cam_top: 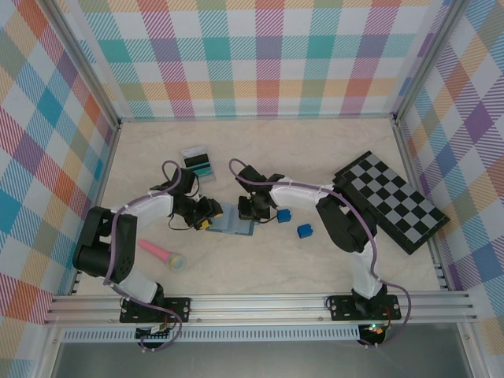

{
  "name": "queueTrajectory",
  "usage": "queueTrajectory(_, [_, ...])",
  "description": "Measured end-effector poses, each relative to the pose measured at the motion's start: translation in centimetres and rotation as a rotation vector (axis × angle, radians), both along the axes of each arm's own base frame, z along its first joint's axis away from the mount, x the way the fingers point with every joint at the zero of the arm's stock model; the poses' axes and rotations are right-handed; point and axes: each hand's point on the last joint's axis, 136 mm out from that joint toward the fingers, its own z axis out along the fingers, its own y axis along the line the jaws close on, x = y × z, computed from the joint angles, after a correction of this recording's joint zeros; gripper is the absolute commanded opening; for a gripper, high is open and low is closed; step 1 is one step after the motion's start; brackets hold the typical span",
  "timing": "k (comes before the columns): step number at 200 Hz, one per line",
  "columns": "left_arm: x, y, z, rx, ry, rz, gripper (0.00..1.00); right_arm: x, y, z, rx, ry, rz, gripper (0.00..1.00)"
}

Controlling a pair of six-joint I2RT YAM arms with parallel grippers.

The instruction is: Take the credit cards out of the card holder

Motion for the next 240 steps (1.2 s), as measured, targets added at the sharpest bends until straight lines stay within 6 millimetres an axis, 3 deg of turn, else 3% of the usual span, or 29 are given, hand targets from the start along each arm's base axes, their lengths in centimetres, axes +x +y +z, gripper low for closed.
queueTrajectory(116, [-0.4,-1.7,-0.2,0.017,-0.020,-0.129,0.54,0.0,0.0,0.0,0.002,0.002,0.002,0.12])
queueTrajectory(189, [-0.6,-3.3,0.9,-0.059,-0.031,-0.173,0.48,0.0,0.1,0.1,0.017,0.011,0.002,0.12])
queueTrajectory(240, [0.7,-5.2,3.3,-0.174,-0.112,-0.170,0.50,-0.3,-1.1,1.0,0.026,-0.018,-0.012,0.14])
